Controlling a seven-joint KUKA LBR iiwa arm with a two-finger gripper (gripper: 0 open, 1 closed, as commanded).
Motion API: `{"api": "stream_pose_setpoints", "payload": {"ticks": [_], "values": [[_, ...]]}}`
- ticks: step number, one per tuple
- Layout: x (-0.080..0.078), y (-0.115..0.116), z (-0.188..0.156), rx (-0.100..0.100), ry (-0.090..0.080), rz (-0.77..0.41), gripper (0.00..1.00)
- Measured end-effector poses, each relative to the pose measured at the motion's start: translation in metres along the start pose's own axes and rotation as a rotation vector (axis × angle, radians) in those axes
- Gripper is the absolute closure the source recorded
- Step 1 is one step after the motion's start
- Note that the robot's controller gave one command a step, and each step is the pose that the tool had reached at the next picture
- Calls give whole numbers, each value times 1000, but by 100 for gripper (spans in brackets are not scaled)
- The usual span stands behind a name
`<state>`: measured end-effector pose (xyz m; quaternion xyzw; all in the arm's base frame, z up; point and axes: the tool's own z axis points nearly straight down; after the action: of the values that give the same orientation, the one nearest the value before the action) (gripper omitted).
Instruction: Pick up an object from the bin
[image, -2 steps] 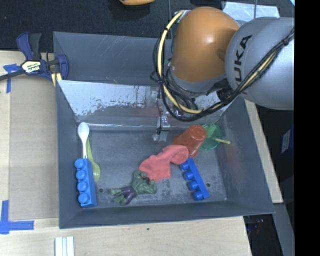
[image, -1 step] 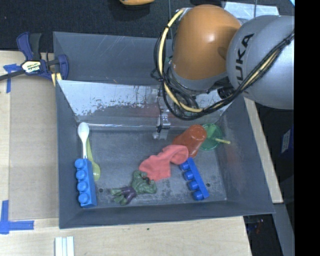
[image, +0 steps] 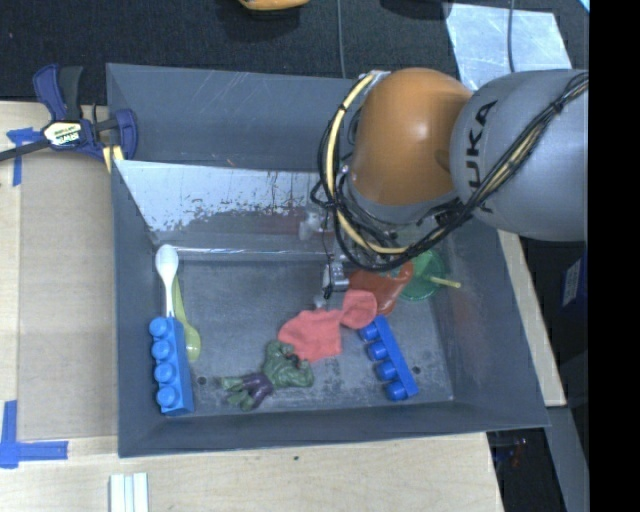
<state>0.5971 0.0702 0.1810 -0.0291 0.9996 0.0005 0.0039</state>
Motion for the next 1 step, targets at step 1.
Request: {"api": "stream_pose_setpoints", "payload": {"ticks": [1], "values": [[11,-32,39,-1,-8,-138,0]]}}
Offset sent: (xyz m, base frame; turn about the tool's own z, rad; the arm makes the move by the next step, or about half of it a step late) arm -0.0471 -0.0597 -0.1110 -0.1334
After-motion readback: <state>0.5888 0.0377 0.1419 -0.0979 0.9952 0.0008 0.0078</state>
